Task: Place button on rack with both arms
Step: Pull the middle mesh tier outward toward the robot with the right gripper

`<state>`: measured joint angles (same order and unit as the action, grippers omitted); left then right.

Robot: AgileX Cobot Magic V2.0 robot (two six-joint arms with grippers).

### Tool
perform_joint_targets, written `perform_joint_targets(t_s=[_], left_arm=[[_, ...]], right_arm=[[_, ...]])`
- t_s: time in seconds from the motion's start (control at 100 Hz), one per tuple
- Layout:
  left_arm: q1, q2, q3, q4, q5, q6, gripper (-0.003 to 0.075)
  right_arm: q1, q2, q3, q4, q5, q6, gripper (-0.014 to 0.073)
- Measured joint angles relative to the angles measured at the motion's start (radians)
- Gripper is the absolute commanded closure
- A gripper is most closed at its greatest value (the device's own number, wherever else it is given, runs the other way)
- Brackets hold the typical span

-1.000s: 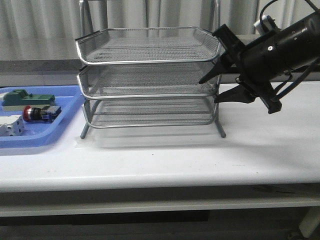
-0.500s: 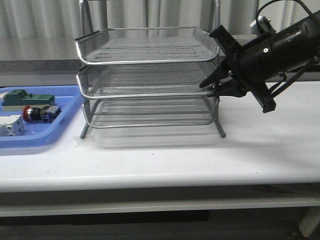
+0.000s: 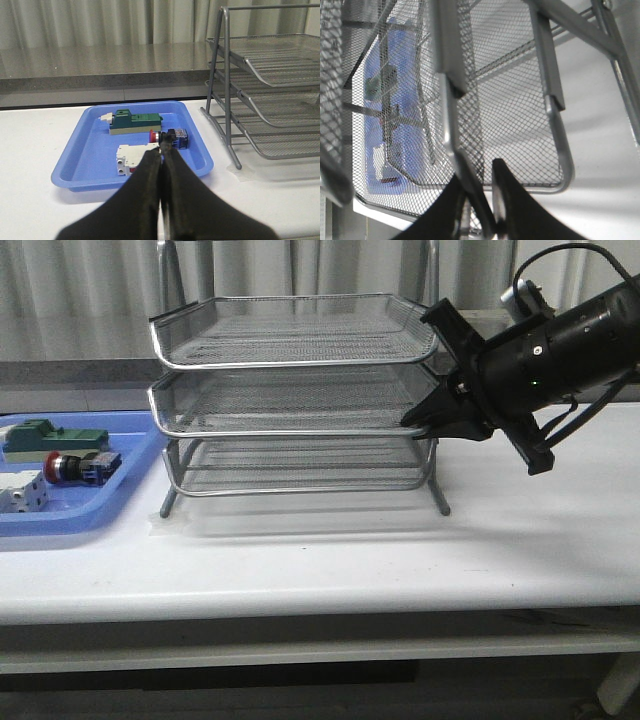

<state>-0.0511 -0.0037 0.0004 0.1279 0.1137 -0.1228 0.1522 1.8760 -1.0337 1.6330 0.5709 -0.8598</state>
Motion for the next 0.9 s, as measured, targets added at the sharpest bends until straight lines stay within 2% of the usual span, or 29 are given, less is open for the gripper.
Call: perform_joint_targets(t_s=[0.26, 0.68, 0.9], left_arm=[[0.0, 0.0, 0.0, 0.0, 0.0, 0.0, 0.0741], [0.0, 0.0, 0.0, 0.0, 0.0, 0.0, 0.0741], [0.0, 0.0, 0.0, 0.0, 0.0, 0.0, 0.0741]], right_arm=[[-0.008, -0.038, 0.079, -0.058, 0.066, -0.004, 0.0568], [-0.005, -0.201, 0.259, -0.169, 0.088, 0.013, 0.0568], [-0.005, -0.236, 0.293, -0.213, 0.116, 0.019, 0.0555]])
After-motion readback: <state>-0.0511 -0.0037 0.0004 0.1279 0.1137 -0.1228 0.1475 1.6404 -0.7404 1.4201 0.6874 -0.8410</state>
